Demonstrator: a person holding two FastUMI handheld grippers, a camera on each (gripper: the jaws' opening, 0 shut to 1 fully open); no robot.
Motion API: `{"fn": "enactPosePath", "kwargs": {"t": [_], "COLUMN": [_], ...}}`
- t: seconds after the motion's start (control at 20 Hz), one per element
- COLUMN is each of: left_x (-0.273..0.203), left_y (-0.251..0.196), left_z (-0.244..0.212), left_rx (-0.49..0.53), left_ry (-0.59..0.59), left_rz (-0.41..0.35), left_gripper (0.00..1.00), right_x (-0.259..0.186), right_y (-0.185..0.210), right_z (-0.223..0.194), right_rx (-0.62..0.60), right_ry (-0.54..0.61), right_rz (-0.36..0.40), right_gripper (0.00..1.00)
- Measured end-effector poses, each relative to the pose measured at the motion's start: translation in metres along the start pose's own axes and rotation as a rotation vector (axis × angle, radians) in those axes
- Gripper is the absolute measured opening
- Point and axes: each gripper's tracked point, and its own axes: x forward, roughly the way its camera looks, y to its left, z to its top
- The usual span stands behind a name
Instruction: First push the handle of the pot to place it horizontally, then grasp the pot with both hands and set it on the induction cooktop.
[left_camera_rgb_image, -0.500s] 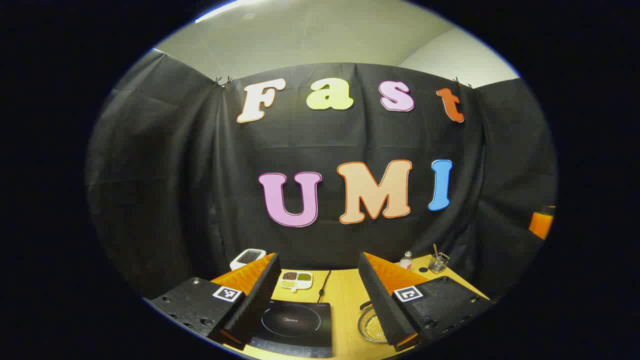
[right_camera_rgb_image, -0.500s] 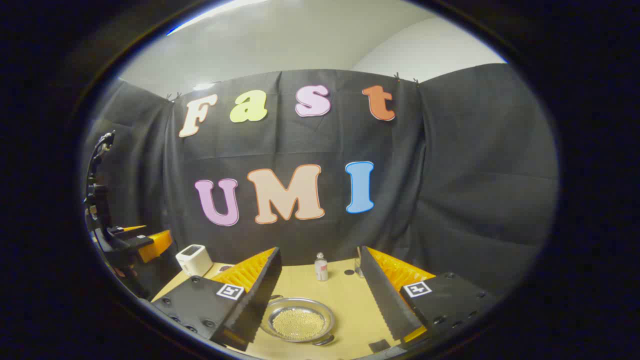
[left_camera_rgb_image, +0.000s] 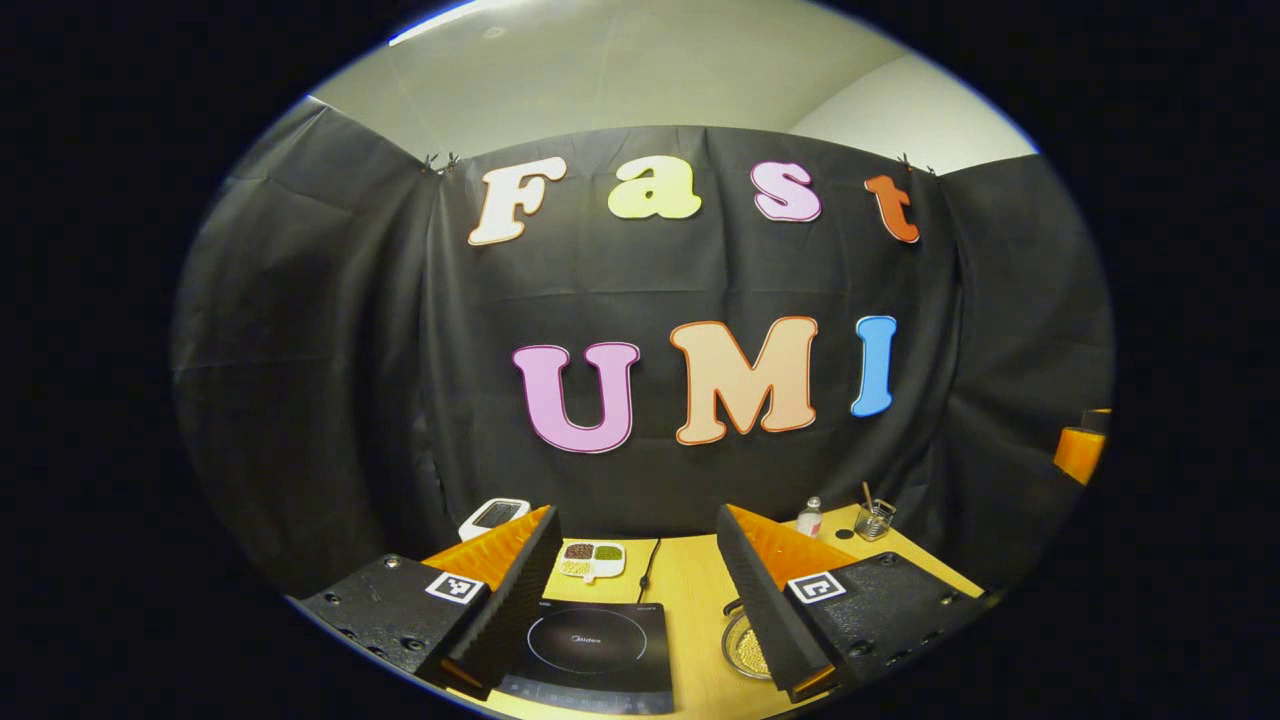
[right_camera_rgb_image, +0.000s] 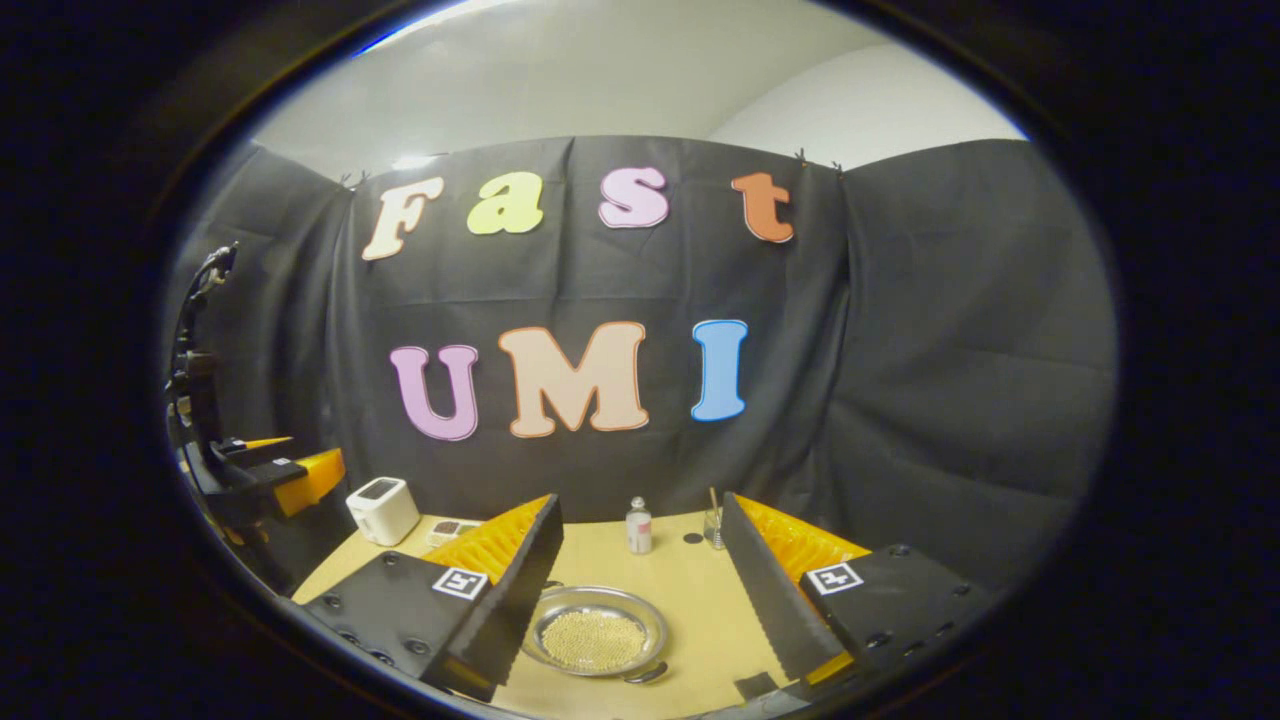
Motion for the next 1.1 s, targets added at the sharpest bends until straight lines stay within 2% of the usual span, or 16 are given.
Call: {"fn": "enactPosePath", "kwargs": {"t": [0.5,0.7,0.8,1.1], "left_x": [-0.003,-0.003,-0.004,-0.011], "left_y": [-0.019,-0.043,-0.051,-0.055], "left_z": [0.018,0.016,0.012,0.01], "left_rx": [0.037,0.006,-0.019,-0.054], "left_ry": [-0.007,-0.001,0.013,0.007], "left_rz": [0.057,0.053,0.057,0.135], "left_gripper": [0.91,0.94,0.93,0.93], "right_x": [0.04,0.06,0.068,0.094], "right_y": [-0.026,-0.041,-0.046,-0.046], "right_z": [0.015,0.015,0.012,-0.003], "right_rx": [0.042,0.041,0.038,0.049], "right_ry": [-0.006,-0.003,0.002,0.019], "right_rz": [0.075,0.095,0.111,0.203], "right_gripper": [0.94,0.94,0.94,0.94]}}
